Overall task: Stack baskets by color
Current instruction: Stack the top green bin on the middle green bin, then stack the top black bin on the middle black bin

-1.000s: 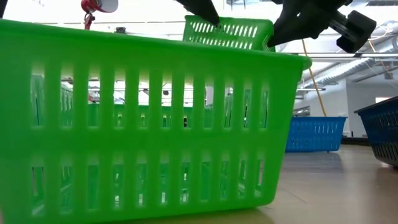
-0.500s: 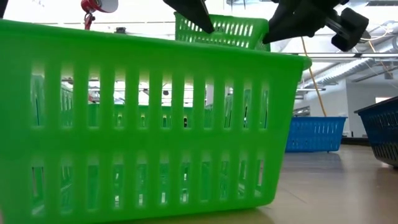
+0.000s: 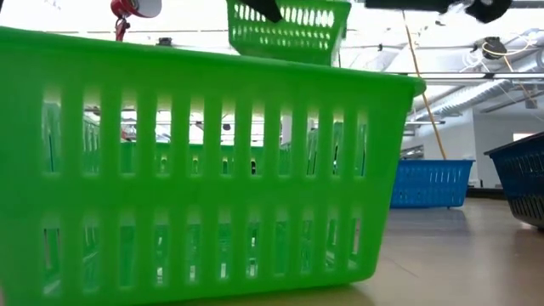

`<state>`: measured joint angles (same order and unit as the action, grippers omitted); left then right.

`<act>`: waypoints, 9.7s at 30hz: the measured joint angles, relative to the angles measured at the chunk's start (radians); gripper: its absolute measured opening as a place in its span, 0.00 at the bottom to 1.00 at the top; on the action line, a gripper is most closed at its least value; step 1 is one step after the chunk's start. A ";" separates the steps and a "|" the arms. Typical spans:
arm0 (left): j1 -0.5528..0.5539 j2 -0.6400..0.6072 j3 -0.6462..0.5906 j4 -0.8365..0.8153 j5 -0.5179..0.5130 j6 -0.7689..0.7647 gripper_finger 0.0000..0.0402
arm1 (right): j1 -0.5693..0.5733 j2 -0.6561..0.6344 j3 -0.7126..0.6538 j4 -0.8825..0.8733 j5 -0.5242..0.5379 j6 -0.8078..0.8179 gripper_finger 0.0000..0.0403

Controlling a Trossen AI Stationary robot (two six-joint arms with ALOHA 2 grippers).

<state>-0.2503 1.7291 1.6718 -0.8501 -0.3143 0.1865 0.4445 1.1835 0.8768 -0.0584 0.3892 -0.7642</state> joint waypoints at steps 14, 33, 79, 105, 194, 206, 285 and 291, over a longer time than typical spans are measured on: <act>-0.098 -0.340 -0.221 0.027 -0.092 -0.130 0.01 | 0.088 -0.151 0.000 0.083 0.007 0.143 0.50; -0.112 -0.558 -0.654 0.349 -0.079 -0.249 0.02 | 0.088 -0.211 0.000 -0.006 0.141 0.256 0.50; -0.129 -0.557 -1.112 0.703 -0.151 -0.306 0.03 | 0.087 -0.211 0.000 -0.046 0.139 0.307 0.50; -0.116 -0.541 -1.173 0.759 -0.131 -0.277 0.13 | 0.087 -0.211 0.000 -0.044 0.139 0.307 0.50; 0.795 -0.407 -1.141 0.795 0.189 0.573 0.15 | -0.203 -0.210 -0.297 0.389 0.130 0.247 0.50; 0.802 -0.408 -1.139 0.787 0.201 0.571 0.02 | -0.203 -0.210 -0.297 0.390 0.130 0.247 0.50; 0.022 -0.580 -0.835 0.537 -0.465 0.201 0.36 | -0.078 0.374 0.433 -0.228 0.271 0.600 0.00; -0.069 -0.610 -0.834 0.487 -0.427 0.000 0.40 | 0.022 0.373 0.433 -0.241 0.378 0.768 0.00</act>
<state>-0.3197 1.1191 0.8382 -0.3628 -0.7418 0.1861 0.4667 1.5570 1.3102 -0.2989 0.7675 0.0033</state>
